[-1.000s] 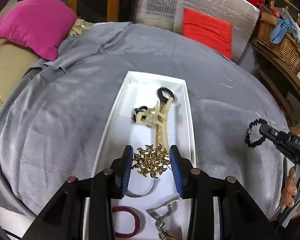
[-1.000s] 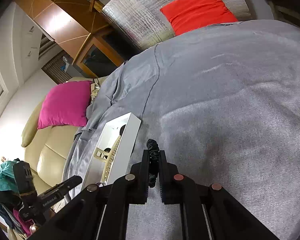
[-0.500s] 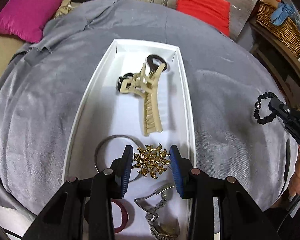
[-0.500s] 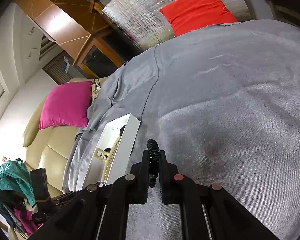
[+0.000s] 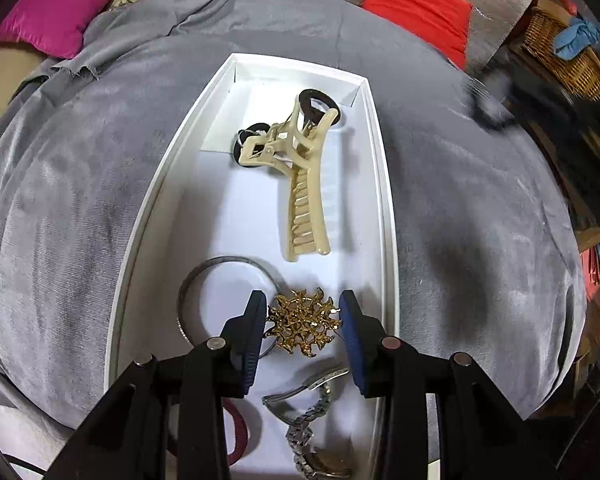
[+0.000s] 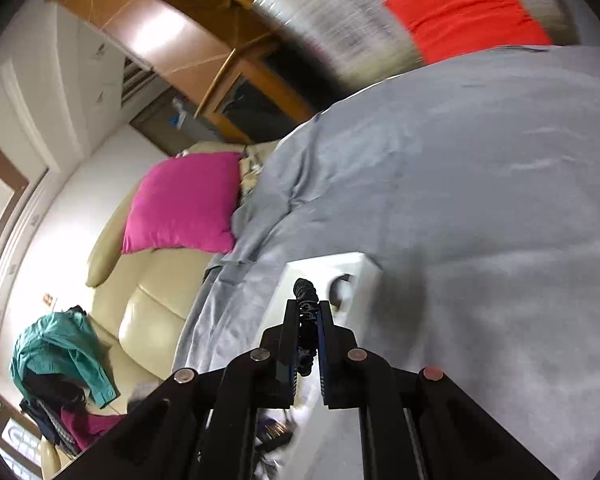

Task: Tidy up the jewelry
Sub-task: 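Lower the gold brooch into the tray and open the left tool while the right tool drops the bracelet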

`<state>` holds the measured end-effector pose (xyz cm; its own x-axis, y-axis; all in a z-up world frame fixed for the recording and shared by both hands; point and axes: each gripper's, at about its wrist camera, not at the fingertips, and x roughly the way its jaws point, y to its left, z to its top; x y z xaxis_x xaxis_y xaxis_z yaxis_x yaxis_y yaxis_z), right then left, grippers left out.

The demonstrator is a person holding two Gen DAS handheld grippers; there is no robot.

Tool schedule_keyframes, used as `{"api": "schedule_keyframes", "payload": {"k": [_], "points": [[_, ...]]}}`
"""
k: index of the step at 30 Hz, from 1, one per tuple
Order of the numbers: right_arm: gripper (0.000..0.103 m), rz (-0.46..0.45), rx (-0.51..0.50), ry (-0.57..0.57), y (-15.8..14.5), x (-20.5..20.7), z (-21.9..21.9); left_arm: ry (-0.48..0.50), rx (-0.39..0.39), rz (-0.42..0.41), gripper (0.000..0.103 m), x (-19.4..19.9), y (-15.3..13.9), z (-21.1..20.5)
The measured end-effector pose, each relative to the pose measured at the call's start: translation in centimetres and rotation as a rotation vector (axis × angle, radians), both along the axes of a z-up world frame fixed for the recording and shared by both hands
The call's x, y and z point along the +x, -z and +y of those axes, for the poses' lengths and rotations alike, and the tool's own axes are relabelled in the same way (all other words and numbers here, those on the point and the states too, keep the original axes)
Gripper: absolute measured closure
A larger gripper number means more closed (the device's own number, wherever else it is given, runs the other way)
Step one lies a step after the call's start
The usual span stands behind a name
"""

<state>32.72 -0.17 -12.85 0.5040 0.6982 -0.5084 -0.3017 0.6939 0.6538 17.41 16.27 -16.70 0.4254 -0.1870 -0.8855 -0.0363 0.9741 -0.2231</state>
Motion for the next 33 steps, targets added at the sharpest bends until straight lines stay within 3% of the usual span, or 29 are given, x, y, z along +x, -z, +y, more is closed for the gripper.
{"api": "schedule_keyframes", "payload": {"k": [6,13,20,30,33], "points": [[0.094,0.027,-0.090,-0.128,0.6,3.9,7.9,-0.003,-0.019,0.024,0.064,0.7,0.6,-0.1],[0.094,0.113,-0.202,-0.171,5.2,8.6,13.7,-0.041,-0.002,0.031,0.064,1.3,0.9,0.2],[0.094,0.148,-0.323,-0.185,7.9,10.2,15.6,-0.044,0.004,0.029,0.064,1.6,0.9,0.0],[0.089,0.168,-0.398,-0.172,7.8,9.6,15.8,-0.036,-0.013,0.032,0.064,1.6,0.7,0.5],[0.065,0.162,-0.405,-0.159,7.2,9.2,15.4,-0.033,-0.018,0.034,0.059,1.7,0.6,0.7]]}}
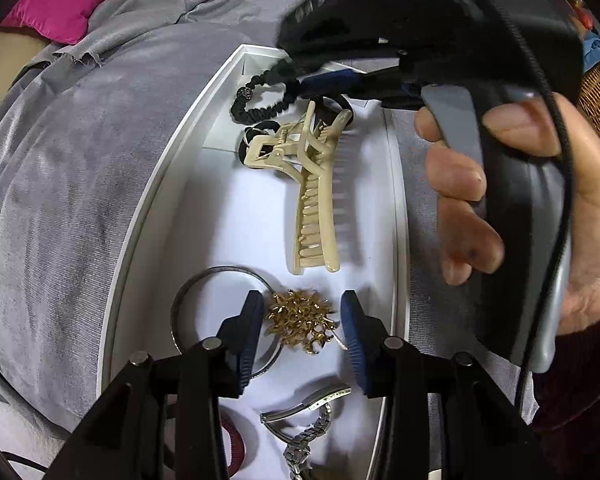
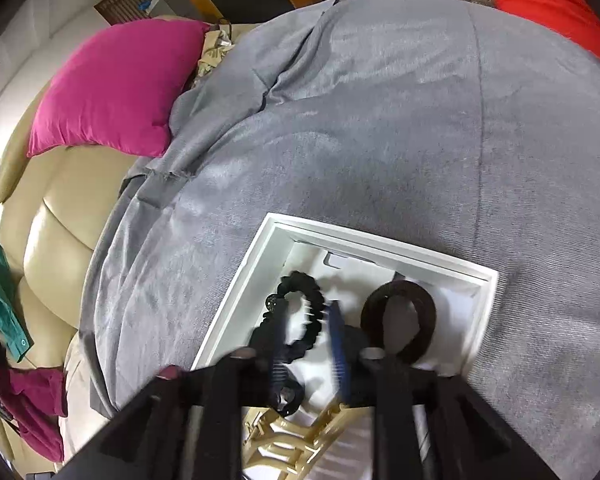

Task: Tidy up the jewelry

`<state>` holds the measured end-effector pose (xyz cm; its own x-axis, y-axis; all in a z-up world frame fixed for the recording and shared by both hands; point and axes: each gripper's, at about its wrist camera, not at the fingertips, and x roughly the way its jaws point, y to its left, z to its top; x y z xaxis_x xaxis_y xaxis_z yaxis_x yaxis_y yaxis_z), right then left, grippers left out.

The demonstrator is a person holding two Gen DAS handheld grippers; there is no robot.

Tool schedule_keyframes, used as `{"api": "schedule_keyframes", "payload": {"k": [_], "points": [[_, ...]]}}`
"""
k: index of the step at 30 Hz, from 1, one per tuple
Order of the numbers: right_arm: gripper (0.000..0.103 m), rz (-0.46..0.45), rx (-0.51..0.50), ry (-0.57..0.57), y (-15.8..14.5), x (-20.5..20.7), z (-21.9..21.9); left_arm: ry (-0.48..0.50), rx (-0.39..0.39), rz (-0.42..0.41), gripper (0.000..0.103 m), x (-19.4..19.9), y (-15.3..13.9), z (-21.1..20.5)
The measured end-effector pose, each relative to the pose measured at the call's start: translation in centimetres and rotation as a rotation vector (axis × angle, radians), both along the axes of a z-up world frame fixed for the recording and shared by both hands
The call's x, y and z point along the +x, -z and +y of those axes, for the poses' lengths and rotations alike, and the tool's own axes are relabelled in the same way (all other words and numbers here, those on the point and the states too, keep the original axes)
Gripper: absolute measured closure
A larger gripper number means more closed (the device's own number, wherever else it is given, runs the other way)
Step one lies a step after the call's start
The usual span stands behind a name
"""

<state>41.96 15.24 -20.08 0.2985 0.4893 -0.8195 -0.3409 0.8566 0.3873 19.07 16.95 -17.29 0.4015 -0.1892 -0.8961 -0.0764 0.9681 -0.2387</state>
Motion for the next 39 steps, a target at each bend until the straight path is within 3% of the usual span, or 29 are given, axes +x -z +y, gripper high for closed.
{"api": "schedule_keyframes", "payload": {"k": [1,2,7,14,20,34,39], "points": [[0.046,-0.015,0.000,0.004,-0.4,-0.2,-0.1,0.004,0.003,0.001,0.054,0.0,0.0,-0.1],[0.038,-0.035,0.000,0.011,-0.9,-0.4,-0.3,0.007,0.008,0.001,0.050,-0.2,0.0,-0.2],[0.038,-0.120,0.016,0.014,-3.6,-2.0,-1.6,0.012,0.022,-0.033,0.048,-0.6,-0.9,-0.6],[0.039,-0.216,-0.007,0.030,-6.6,-6.1,-5.3,-0.014,0.110,-0.103,0.043,-2.2,-3.0,-1.1],[0.047,-0.236,-0.022,0.044,-7.9,-9.7,-8.5,-0.046,0.208,-0.158,0.043,-3.7,-4.3,-1.9],[0.048,-0.267,-0.062,0.034,-9.8,-17.6,-12.4,-0.110,0.349,-0.265,0.043,-6.0,-6.4,-2.9],[0.048,-0.266,-0.066,0.047,-10.2,-20.5,-13.8,-0.148,0.420,-0.334,0.034,-7.8,-7.6,-3.0]]}}
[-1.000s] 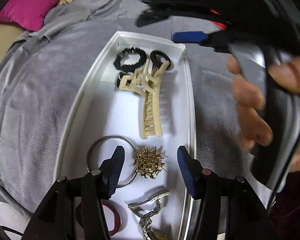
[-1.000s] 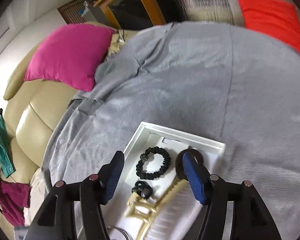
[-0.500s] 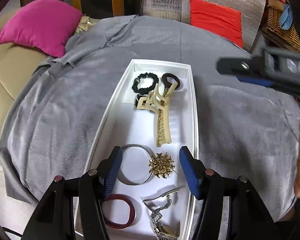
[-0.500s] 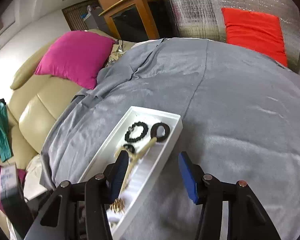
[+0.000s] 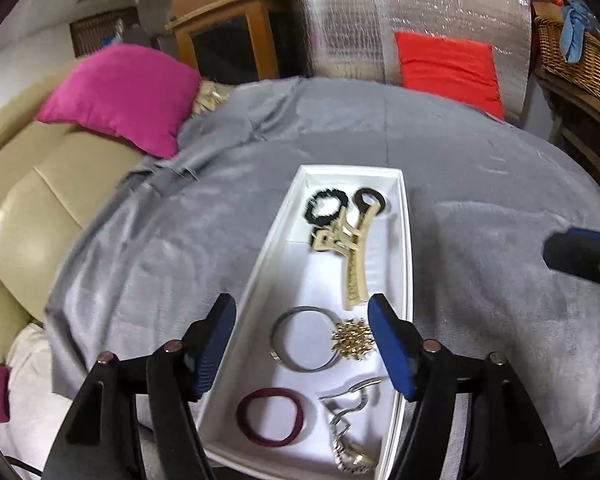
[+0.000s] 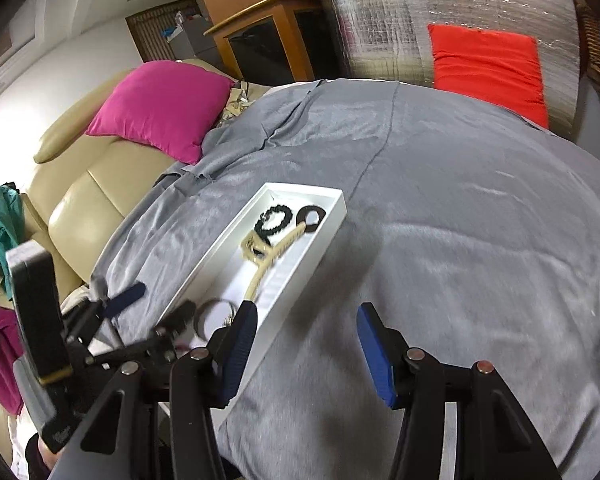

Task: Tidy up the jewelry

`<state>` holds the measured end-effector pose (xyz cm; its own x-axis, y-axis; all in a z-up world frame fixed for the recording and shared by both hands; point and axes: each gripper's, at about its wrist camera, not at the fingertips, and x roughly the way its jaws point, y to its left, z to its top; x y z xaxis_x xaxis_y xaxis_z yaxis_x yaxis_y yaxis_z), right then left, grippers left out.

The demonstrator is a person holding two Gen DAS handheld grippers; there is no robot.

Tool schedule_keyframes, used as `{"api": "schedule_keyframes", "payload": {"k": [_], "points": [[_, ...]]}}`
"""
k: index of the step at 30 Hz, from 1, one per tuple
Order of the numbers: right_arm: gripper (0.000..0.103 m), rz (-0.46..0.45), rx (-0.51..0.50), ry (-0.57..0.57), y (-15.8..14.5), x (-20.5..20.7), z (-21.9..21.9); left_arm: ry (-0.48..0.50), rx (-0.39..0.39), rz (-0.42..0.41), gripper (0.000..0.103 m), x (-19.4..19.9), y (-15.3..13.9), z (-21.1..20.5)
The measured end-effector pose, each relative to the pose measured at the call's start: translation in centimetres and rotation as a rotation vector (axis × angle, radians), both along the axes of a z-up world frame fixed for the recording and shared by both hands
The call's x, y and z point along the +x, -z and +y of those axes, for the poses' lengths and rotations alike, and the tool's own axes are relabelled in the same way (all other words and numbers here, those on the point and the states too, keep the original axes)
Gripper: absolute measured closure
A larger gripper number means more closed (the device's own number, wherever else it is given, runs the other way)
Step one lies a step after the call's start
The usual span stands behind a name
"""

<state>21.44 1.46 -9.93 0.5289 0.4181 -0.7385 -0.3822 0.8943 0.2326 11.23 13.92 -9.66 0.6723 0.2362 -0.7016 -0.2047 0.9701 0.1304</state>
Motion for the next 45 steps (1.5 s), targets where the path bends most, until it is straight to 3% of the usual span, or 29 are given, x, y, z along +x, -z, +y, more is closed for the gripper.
{"api": "schedule_keyframes", "payload": {"k": [12,15,25,29,33,36,38,45], "points": [[0.048,-0.022,0.031,0.010,-1.7,-7.2,-1.3,-0.083,0.039,-0.068,0.033,-7.3,-4.0,1.0],[0.048,-0.055,0.023,0.005,-2.4,-8.9,-1.1,-0.096,0.068,-0.112,0.019,-9.1,-5.9,0.8],[0.048,-0.102,0.054,-0.011,-3.8,-13.7,-1.6,-0.110,0.178,-0.190,0.018,-13.7,-10.0,-0.4],[0.047,-0.124,0.056,0.000,-4.6,-15.4,-1.7,-0.127,0.237,-0.218,0.007,-15.5,-11.5,-1.3],[0.047,-0.168,0.031,0.013,-5.8,-17.5,-1.7,-0.132,0.252,-0.238,0.006,-16.9,-12.7,-1.5],[0.043,-0.211,0.014,0.023,-6.9,-19.2,-1.6,-0.141,0.253,-0.246,0.006,-17.9,-13.4,-1.5],[0.034,-0.235,0.006,0.029,-7.6,-20.3,-1.6,-0.149,0.251,-0.248,0.006,-18.5,-13.8,-1.3],[0.033,-0.280,0.008,0.027,-9.3,-23.8,-1.2,-0.189,0.265,-0.249,0.005,-21.3,-14.7,-0.5]]}}
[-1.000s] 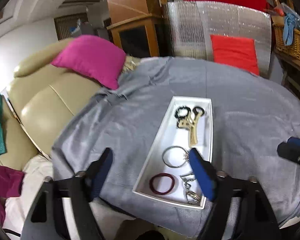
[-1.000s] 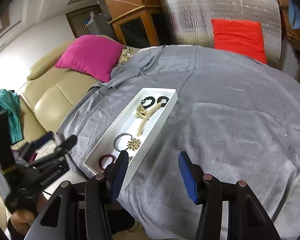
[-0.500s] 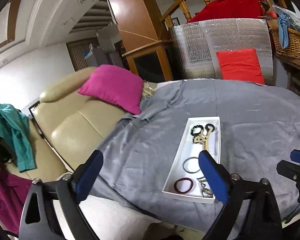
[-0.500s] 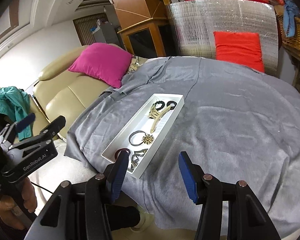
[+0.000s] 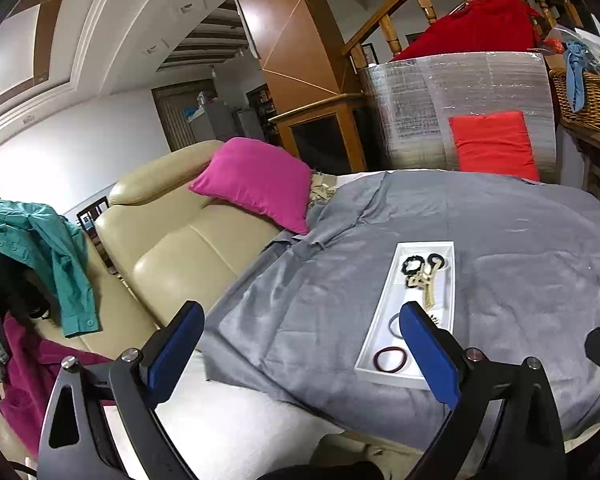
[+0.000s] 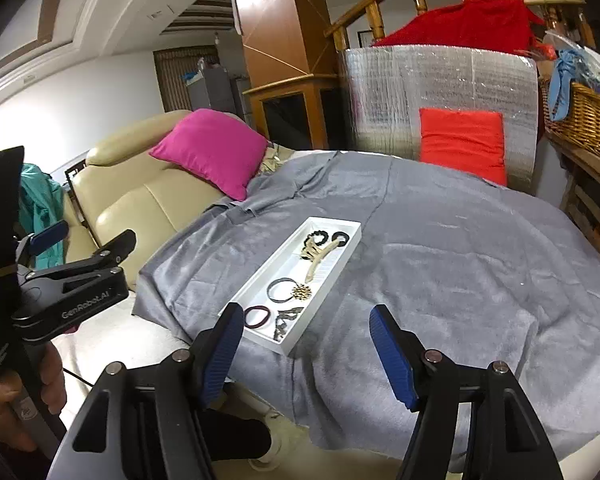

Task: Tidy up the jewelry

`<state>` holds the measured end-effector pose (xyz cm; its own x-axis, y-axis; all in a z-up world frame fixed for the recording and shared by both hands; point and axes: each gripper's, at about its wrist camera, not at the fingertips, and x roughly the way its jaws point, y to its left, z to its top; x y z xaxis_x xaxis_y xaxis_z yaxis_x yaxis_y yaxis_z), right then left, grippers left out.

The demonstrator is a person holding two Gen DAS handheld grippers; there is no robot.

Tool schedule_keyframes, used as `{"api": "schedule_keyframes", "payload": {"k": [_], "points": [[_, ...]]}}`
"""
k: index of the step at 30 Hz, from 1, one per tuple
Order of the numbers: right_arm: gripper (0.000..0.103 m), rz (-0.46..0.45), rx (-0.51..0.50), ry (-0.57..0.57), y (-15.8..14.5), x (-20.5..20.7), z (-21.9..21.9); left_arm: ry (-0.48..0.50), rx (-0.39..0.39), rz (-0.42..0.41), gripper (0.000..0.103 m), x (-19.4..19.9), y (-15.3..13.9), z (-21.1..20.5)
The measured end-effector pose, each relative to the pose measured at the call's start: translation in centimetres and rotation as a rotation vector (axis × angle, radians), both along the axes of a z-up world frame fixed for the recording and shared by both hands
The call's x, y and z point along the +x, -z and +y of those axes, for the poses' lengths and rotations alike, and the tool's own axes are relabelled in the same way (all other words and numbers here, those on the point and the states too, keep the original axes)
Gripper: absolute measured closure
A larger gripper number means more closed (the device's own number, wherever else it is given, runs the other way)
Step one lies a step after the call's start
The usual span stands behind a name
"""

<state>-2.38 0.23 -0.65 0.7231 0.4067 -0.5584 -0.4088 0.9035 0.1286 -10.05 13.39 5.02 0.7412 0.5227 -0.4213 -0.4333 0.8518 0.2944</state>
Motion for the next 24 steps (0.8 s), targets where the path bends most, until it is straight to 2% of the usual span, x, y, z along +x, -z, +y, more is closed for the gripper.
{"api": "schedule_keyframes", "payload": {"k": [5,11,24], "points": [[0.033,-0.006,0.000,-0.022,-0.5,-1.8,0.7,-0.031,0.024,-0.011,0.005,-2.2,-0.5,0.5],[0.032,0.003,0.005,-0.034,-0.4,-2.7,1.6,-0.059,0.017,-0.016,0.005,-3.8,-1.0,1.5],[0.032,0.012,0.003,-0.043,-0.1,-3.0,2.1,-0.073,0.023,-0.001,0.005,-4.0,-0.7,2.1]]}}
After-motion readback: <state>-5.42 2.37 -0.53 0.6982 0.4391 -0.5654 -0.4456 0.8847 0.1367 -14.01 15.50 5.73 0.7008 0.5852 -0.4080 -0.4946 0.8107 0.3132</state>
